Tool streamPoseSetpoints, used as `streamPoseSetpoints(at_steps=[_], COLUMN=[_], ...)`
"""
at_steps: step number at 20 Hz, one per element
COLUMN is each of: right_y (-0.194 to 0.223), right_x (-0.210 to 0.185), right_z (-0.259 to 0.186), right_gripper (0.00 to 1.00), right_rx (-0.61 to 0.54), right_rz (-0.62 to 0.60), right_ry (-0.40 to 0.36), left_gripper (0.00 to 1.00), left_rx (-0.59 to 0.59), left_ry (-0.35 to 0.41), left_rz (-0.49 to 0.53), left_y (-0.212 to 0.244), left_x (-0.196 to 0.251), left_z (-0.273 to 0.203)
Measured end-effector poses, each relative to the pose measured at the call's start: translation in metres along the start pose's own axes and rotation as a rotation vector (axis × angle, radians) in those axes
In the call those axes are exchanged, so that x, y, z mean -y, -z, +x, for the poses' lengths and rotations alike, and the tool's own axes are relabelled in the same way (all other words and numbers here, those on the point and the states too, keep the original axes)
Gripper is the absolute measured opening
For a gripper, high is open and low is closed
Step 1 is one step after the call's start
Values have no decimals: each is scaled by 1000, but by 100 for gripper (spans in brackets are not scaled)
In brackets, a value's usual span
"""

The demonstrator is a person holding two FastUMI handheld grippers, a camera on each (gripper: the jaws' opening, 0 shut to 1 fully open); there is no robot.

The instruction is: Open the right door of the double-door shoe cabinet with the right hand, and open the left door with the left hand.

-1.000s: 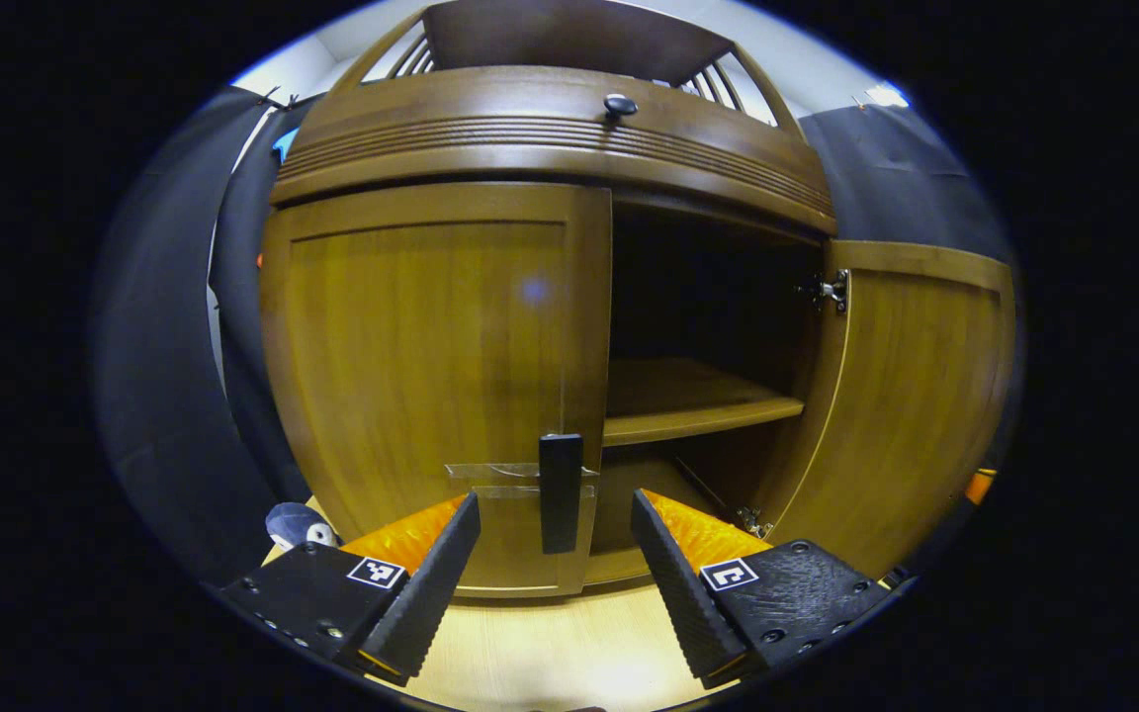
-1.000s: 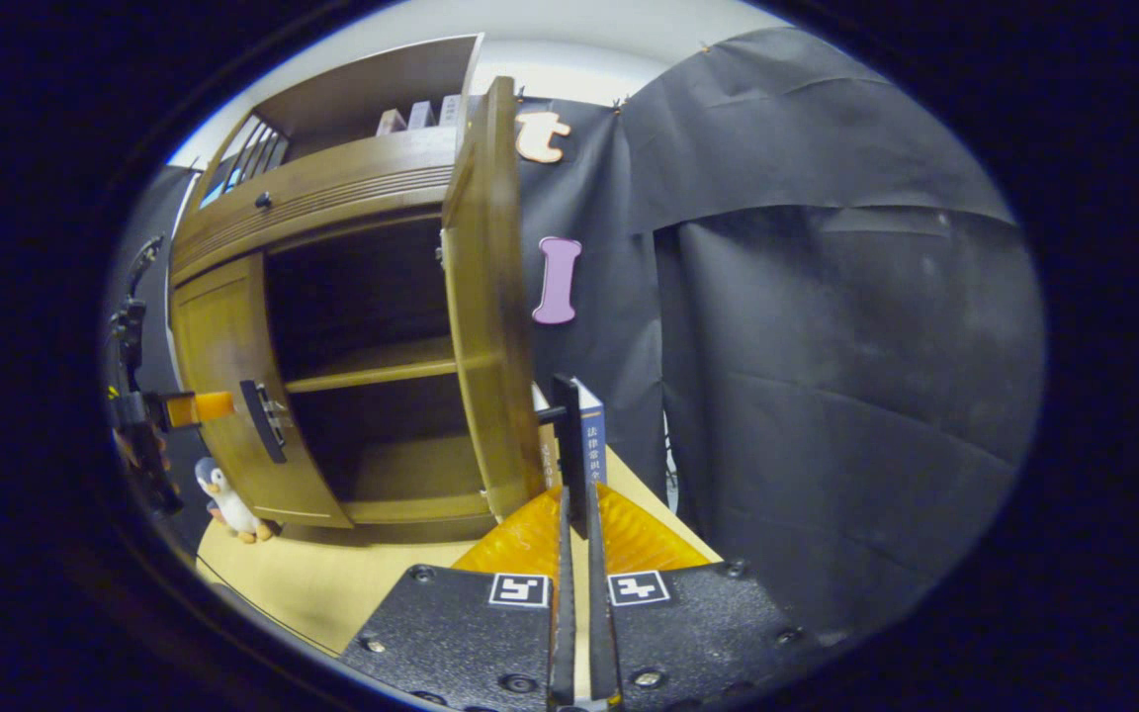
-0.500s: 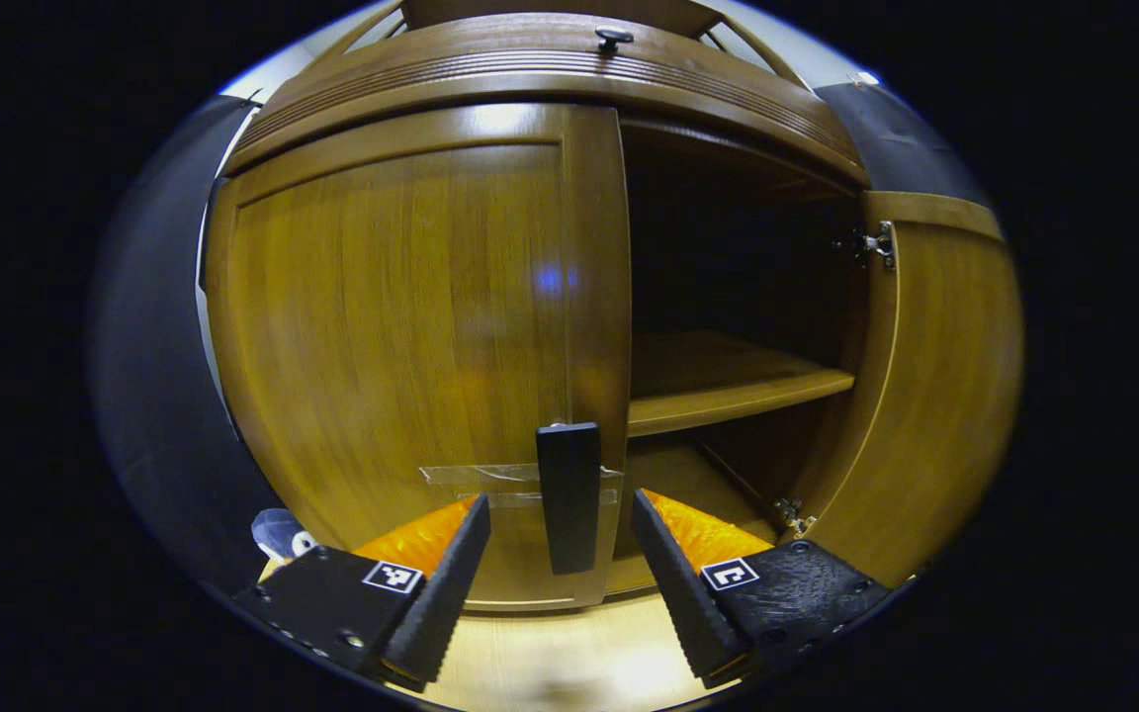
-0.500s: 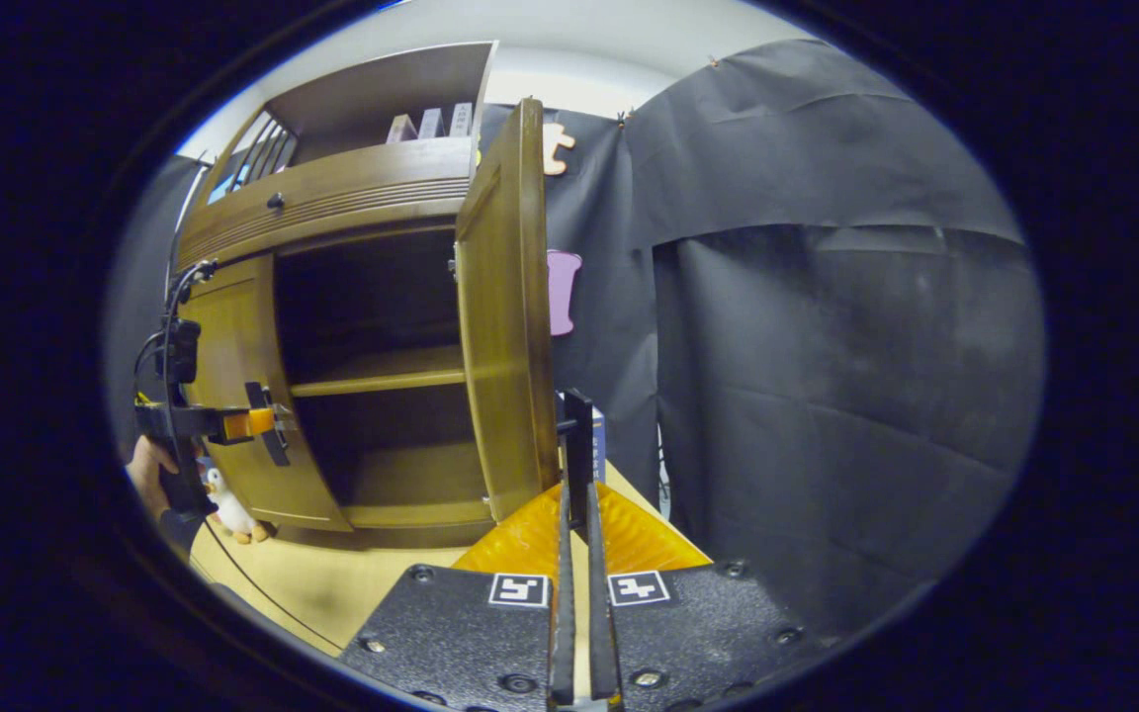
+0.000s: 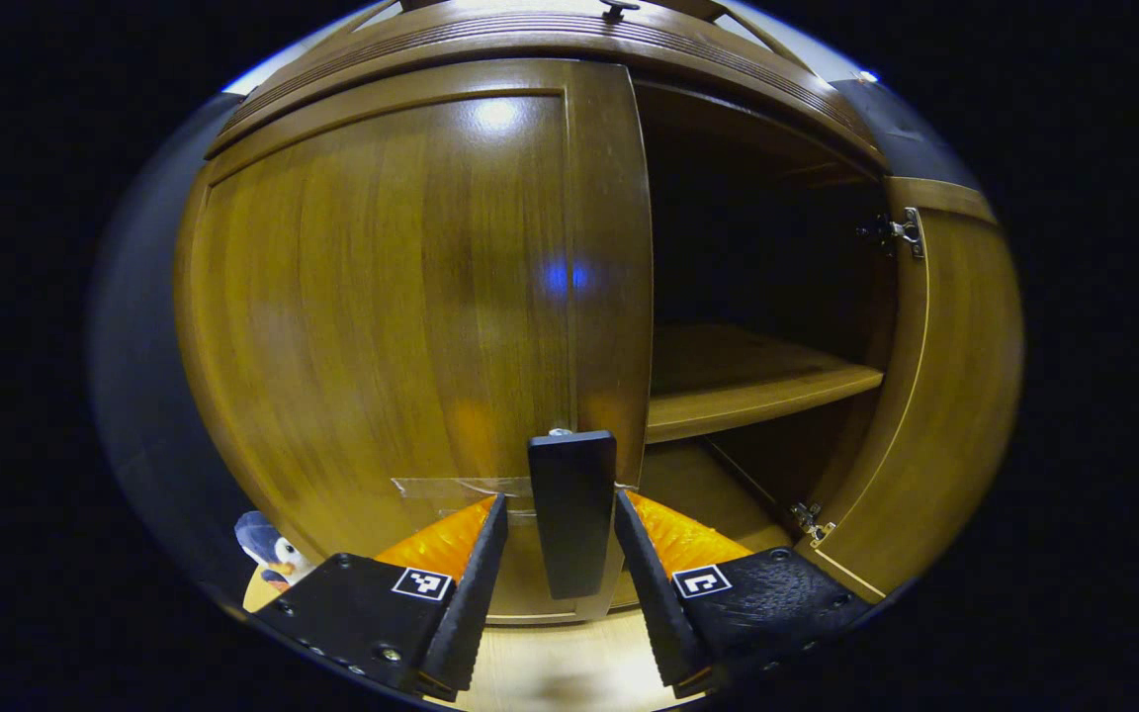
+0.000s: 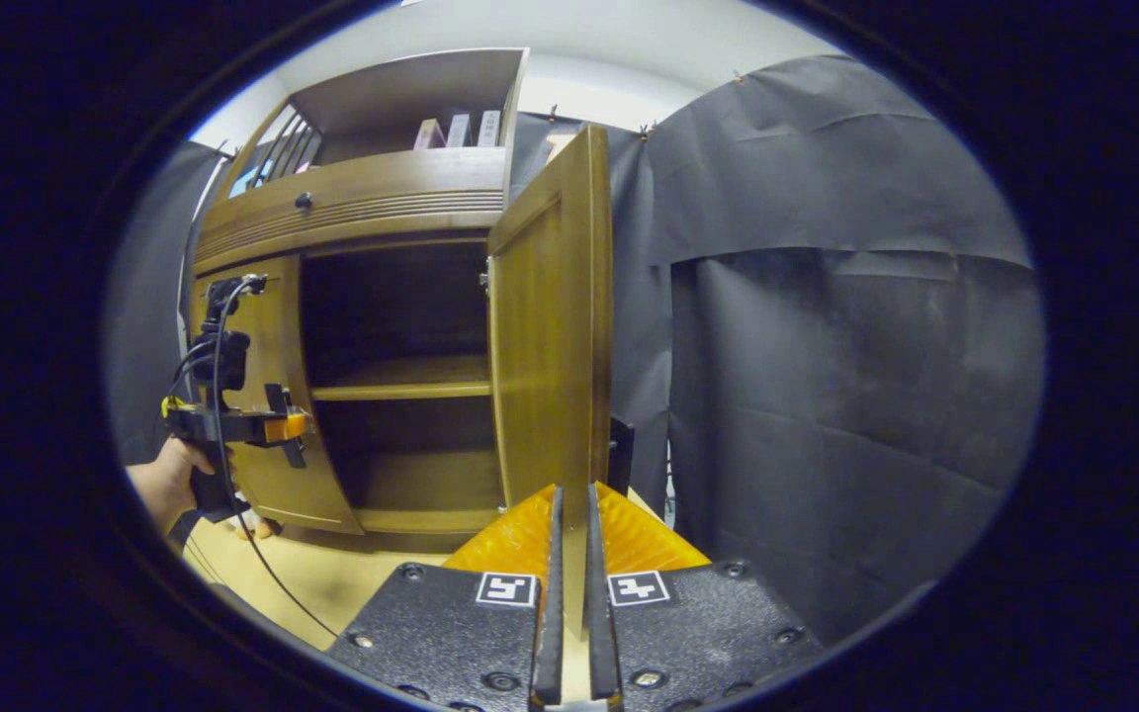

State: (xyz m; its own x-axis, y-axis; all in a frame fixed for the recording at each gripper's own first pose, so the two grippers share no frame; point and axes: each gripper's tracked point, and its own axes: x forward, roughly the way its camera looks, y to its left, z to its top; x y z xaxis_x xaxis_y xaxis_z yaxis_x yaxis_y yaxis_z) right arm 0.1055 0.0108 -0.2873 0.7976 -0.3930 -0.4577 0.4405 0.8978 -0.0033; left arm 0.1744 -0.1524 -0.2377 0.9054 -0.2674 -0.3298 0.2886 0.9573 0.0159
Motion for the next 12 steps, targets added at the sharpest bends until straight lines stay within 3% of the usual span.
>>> streamPoseSetpoints(at_steps=[1, 2, 5, 6, 7, 8, 12], right_y=[1, 1, 0, 1, -1, 0, 3], right_x=[-1, -1, -2, -1, -2, -1, -7], right_z=[0, -4, -1, 0, 0, 0, 0], right_gripper=[12, 13, 15, 19, 23, 30, 43], right_rx=[-5, -5, -4, -4, -2, -1, -4], right_rz=[-8, -14, -22, -26, -30, -35, -57], right_ry=[-4, -10, -36, -40, -45, -53, -92], left_gripper=[66, 53, 53, 52, 38, 31, 31], left_rx=[1, 6, 18, 22, 21, 20, -5], left_ry=[-18, -18, -15, 20, 9, 15, 48], left_rz=[1, -1, 7, -4, -7, -6, -30], left_y=[-1, -1, -2, -1, -1, -1, 1], left_x=[-3, -2, -4, 3, 3, 1, 3], left_z=[-1, -2, 0, 1, 1, -1, 0])
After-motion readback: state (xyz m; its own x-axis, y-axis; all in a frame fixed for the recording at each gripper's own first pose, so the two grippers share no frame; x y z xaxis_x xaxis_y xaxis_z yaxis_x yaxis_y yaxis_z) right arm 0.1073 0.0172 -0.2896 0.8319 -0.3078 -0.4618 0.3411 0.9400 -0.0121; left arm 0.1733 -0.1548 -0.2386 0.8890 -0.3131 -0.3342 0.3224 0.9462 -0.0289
